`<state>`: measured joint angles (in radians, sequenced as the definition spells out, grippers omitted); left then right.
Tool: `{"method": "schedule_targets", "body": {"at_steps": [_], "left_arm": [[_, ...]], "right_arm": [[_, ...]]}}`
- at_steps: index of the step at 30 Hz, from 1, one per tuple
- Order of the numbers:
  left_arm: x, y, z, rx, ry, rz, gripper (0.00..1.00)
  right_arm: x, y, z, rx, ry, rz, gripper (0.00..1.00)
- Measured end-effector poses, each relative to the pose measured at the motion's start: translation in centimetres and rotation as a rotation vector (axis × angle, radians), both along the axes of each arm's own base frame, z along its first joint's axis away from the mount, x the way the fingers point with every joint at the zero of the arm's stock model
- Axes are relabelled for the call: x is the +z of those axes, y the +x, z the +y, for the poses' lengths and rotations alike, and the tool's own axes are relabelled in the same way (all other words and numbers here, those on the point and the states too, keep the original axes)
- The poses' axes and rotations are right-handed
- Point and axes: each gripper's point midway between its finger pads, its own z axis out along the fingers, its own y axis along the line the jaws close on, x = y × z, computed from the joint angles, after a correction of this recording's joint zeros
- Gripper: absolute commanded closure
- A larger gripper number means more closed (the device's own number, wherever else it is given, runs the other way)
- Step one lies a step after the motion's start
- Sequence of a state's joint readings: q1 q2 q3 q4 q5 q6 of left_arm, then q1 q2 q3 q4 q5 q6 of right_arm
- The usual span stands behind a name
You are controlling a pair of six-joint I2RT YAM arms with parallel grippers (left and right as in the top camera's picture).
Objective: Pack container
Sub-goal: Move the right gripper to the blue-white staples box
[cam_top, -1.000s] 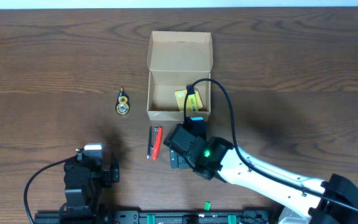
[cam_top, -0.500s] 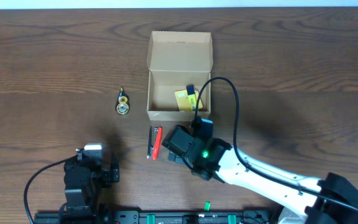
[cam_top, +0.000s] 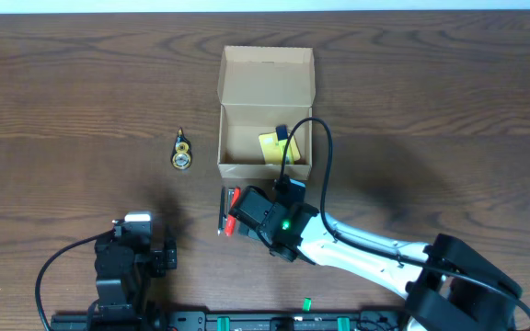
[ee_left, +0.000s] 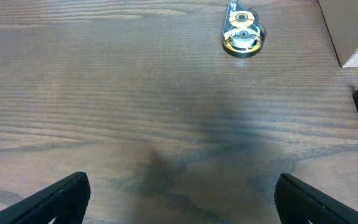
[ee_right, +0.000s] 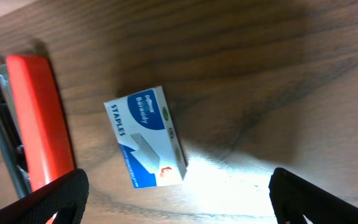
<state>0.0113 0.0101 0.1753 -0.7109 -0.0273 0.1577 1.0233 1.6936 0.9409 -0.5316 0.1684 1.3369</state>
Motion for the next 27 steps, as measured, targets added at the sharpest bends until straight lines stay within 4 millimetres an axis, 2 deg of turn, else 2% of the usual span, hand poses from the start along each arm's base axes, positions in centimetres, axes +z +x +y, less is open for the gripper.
{"method": "schedule_targets", "body": {"at_steps": [14,21,27], "left_arm": [[0.0,0.0,0.0,0.0,0.0,0.0,0.04],[0.0,0.0,0.0,0.0,0.0,0.0,0.04],[0.0,0.0,0.0,0.0,0.0,0.0,0.04]], "right_arm": [[0.2,0.8,0.3,-0.083,0.032,-0.026,0.08],[-1.3,1.1,0.4,-0.095,0.014,-0.026,0.08],[-1.2,1.3,0.5,-0.102,0.017,-0.035,0.09]]}}
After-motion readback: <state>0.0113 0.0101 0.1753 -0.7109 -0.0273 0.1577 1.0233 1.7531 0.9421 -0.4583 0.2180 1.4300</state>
